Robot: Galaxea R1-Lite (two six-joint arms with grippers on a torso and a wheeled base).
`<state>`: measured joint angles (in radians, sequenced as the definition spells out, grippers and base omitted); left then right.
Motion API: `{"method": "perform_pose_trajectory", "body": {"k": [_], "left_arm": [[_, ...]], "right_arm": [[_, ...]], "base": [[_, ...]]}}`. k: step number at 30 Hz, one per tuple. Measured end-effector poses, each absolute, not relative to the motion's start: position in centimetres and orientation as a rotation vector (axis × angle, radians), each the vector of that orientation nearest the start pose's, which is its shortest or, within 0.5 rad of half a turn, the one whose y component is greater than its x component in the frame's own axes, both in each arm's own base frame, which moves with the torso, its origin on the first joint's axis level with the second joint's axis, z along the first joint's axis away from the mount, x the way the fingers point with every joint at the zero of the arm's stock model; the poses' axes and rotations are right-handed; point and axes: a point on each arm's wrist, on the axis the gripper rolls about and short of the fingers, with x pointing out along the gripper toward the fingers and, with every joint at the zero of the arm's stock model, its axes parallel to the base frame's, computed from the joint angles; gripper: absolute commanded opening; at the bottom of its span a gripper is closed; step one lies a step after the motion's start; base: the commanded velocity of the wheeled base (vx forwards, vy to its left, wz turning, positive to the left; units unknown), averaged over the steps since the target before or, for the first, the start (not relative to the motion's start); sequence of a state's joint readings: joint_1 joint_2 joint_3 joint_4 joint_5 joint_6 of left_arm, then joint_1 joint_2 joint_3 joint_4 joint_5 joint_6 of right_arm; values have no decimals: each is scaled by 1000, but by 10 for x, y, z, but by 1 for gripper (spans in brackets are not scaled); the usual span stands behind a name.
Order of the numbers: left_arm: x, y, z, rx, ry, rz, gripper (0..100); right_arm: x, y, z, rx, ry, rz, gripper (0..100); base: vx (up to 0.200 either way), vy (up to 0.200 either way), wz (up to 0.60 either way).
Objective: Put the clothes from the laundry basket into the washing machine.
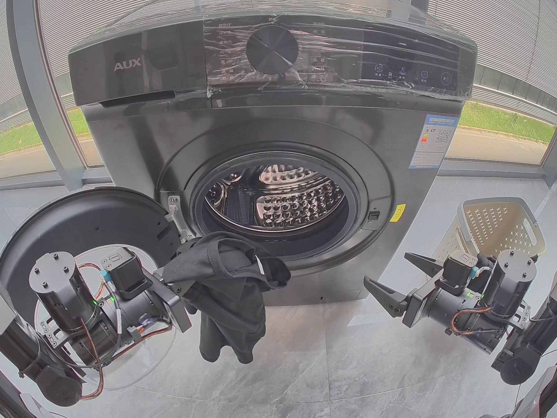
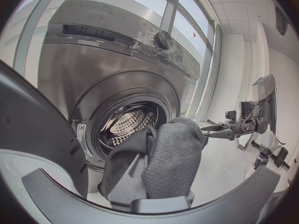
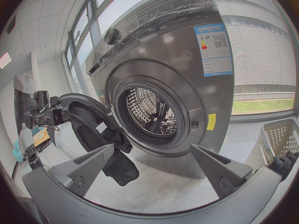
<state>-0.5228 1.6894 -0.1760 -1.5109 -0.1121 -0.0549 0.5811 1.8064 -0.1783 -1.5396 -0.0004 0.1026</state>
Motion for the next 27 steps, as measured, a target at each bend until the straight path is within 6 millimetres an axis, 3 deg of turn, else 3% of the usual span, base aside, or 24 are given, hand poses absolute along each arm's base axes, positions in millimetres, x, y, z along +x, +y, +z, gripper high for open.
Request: {"method": "perform_pose_trajectory", "body": {"k": [8, 20, 23, 27], "left_arm": [[192, -116, 124, -48, 33, -642, 0], [193, -120, 116, -38, 72, -649, 0], [194, -121, 114, -37, 78, -649, 0], [195, -122, 113, -36, 85, -649, 0]], "right_arm": [[198, 131, 103, 73, 122, 581, 100], [198, 131, 102, 71, 127, 582, 100], [198, 131, 102, 71, 127, 583, 100], [198, 131, 102, 71, 128, 584, 100]], "base": [[150, 0, 0], [0, 0, 0], [200, 0, 0], [0, 0, 0]]}}
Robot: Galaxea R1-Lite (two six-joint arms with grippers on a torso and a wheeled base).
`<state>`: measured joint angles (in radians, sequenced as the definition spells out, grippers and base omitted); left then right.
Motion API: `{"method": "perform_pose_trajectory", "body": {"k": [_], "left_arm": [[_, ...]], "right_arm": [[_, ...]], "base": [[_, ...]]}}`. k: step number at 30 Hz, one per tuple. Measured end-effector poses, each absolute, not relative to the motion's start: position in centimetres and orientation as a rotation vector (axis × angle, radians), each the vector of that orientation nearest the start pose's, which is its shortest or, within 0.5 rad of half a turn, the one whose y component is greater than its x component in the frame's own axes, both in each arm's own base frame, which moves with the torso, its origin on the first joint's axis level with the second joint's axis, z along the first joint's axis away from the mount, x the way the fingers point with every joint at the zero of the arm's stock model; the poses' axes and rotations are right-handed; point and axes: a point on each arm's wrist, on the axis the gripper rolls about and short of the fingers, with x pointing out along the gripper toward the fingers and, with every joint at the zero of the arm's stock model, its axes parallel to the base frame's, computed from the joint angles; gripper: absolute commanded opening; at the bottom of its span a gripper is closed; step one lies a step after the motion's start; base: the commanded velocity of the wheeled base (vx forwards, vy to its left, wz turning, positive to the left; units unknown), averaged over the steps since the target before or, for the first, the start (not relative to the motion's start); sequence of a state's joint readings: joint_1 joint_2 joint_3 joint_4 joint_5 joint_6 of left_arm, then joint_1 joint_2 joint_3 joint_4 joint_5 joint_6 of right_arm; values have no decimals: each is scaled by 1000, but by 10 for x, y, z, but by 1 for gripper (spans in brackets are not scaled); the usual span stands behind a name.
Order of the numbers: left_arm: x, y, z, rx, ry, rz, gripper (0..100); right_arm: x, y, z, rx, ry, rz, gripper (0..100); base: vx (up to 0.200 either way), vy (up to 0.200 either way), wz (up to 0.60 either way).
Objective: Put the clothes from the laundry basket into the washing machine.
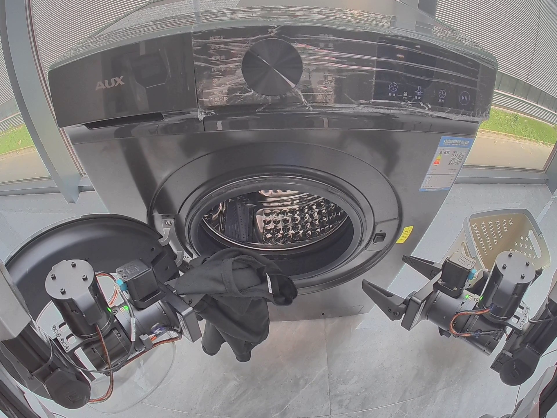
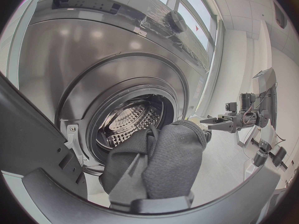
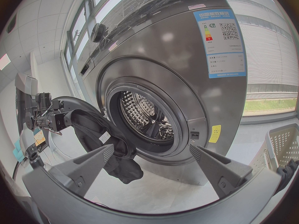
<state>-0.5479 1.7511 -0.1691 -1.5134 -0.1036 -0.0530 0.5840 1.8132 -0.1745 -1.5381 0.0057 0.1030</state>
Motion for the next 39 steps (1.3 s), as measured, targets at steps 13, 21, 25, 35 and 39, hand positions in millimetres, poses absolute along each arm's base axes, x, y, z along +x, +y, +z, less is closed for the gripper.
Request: {"method": "perform_pose_trajectory", "body": {"k": [13, 21, 25, 35, 39], "left_arm": [[196, -126, 109, -34, 101, -661, 0], [202, -136, 108, -45, 97, -682, 0], [211, -144, 103, -40, 108, -695, 0], [254, -184, 82, -46, 98, -727, 0], [273, -199, 72, -57, 85, -727, 0]], "right_arm": [[197, 133, 102, 70, 128, 587, 100], [194, 137, 104, 81, 120, 607, 100], [193, 137, 104, 81, 121, 610, 100], [190, 140, 104, 79, 124, 629, 100], [189, 142, 103, 79, 126, 638, 100]], "base": [[0, 0, 0], [0, 0, 0], [0, 0, 0], [0, 0, 0], [0, 0, 0]]}}
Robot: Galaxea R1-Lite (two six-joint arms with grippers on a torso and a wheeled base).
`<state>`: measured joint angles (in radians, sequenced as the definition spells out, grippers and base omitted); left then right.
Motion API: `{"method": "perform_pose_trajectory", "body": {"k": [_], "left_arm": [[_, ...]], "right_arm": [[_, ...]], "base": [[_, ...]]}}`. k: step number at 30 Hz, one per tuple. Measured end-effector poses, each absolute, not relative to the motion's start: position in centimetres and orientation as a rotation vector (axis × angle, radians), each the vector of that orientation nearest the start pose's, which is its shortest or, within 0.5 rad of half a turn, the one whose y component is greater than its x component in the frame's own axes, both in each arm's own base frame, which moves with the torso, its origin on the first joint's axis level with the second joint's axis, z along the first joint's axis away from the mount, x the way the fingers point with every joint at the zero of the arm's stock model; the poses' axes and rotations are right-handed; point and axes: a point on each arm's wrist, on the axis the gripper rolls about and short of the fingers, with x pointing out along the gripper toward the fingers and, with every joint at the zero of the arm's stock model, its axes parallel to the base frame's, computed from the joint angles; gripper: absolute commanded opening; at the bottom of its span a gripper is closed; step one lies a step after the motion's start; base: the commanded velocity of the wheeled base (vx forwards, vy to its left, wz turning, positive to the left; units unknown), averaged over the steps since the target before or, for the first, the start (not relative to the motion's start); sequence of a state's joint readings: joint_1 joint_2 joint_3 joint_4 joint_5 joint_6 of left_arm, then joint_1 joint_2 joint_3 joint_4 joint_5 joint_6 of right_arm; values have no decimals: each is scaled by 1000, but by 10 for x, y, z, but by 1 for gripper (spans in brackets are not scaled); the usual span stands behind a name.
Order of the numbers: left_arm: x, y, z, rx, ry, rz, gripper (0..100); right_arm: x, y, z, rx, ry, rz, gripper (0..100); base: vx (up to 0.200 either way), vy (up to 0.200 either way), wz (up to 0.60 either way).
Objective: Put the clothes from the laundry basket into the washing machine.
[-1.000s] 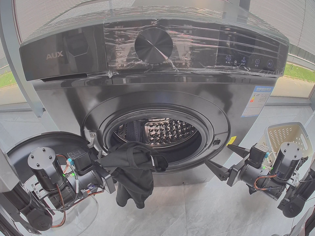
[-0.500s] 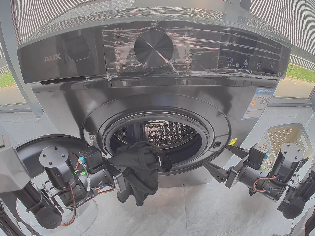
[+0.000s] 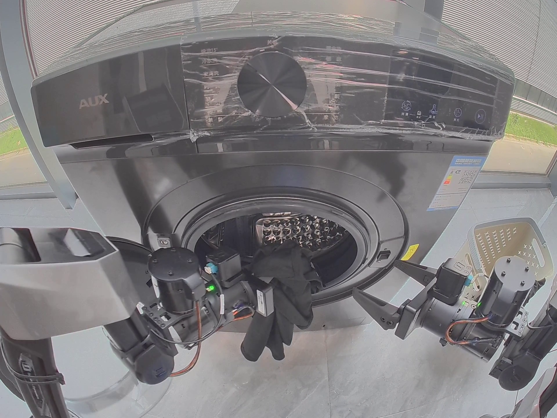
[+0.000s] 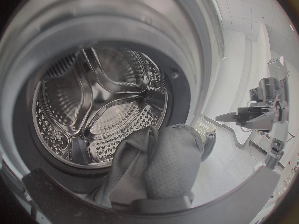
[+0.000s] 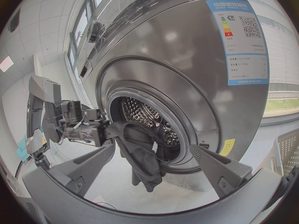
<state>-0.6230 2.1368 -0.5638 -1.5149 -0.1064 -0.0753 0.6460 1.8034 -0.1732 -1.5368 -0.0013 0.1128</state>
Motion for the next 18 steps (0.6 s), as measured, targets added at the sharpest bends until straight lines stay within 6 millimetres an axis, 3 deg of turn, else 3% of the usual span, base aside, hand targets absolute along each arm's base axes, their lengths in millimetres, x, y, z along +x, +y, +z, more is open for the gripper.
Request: {"method": "perform_pose_trajectory", "body": {"k": [18], "left_arm": [[362, -249, 41, -172, -42, -588, 0]], "right_arm": [[187, 144, 102, 77, 133, 647, 100]], "base": [[0, 0, 0]]}}
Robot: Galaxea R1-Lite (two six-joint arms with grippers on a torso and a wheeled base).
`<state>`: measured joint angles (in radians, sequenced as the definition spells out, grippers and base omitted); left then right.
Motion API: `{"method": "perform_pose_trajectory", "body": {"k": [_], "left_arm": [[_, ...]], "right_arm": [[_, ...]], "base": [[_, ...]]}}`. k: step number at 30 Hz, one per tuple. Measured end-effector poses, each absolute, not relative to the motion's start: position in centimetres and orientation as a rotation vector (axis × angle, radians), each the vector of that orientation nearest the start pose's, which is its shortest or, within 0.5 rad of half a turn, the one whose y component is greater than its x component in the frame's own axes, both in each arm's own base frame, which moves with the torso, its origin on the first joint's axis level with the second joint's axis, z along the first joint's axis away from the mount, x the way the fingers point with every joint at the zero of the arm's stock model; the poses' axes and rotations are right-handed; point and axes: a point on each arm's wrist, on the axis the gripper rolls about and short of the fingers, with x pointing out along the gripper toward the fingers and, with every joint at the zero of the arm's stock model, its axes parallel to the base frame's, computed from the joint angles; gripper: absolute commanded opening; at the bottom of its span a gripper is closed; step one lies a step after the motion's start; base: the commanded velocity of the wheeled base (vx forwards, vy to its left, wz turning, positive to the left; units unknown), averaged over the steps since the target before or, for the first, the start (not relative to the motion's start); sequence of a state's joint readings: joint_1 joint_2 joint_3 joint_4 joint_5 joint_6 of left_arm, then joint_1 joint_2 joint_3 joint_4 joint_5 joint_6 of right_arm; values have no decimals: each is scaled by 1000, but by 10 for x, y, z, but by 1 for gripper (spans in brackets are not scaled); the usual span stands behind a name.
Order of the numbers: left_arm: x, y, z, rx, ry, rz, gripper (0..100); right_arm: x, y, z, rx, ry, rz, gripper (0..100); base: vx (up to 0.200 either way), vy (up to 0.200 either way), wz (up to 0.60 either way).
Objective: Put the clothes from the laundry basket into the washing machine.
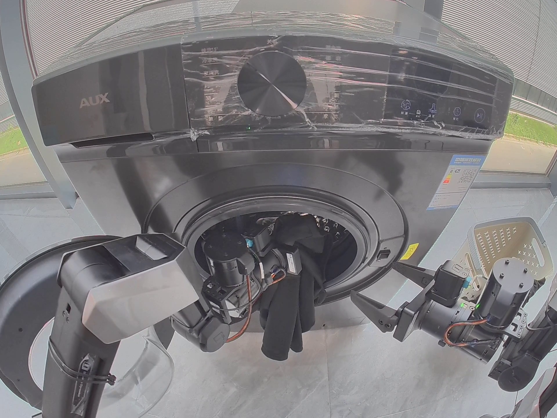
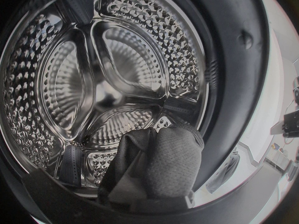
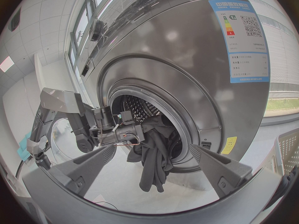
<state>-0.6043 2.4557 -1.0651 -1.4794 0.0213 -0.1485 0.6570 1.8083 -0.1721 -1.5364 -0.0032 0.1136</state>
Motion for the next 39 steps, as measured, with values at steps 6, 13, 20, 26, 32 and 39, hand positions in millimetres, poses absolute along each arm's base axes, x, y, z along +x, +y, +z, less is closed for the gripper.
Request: {"method": "perform_pose_trajectory", "body": {"k": [6, 13, 20, 26, 32, 39], "left_arm": [[384, -250, 25, -152, 47, -552, 0], [406, -253, 33, -143, 93, -526, 0], [426, -256, 49, -147, 108, -509, 0], [436, -250, 53, -155, 93, -488, 0], [437, -249, 53, -158, 89, -487, 100], [426, -254, 42, -156, 141, -500, 100]], "right_arm": [[187, 145, 102, 77, 131, 650, 100], [188, 146, 103, 78, 129, 651, 100], [188, 146, 103, 79, 126, 654, 100], [188, 146, 103, 79, 126, 654, 100], [187, 146, 103, 78, 128, 656, 100], [187, 147, 103, 78, 128, 660, 100]], "base": [[0, 0, 0], [0, 0, 0], [0, 0, 0], [0, 0, 0], [0, 0, 0], [0, 0, 0]]}}
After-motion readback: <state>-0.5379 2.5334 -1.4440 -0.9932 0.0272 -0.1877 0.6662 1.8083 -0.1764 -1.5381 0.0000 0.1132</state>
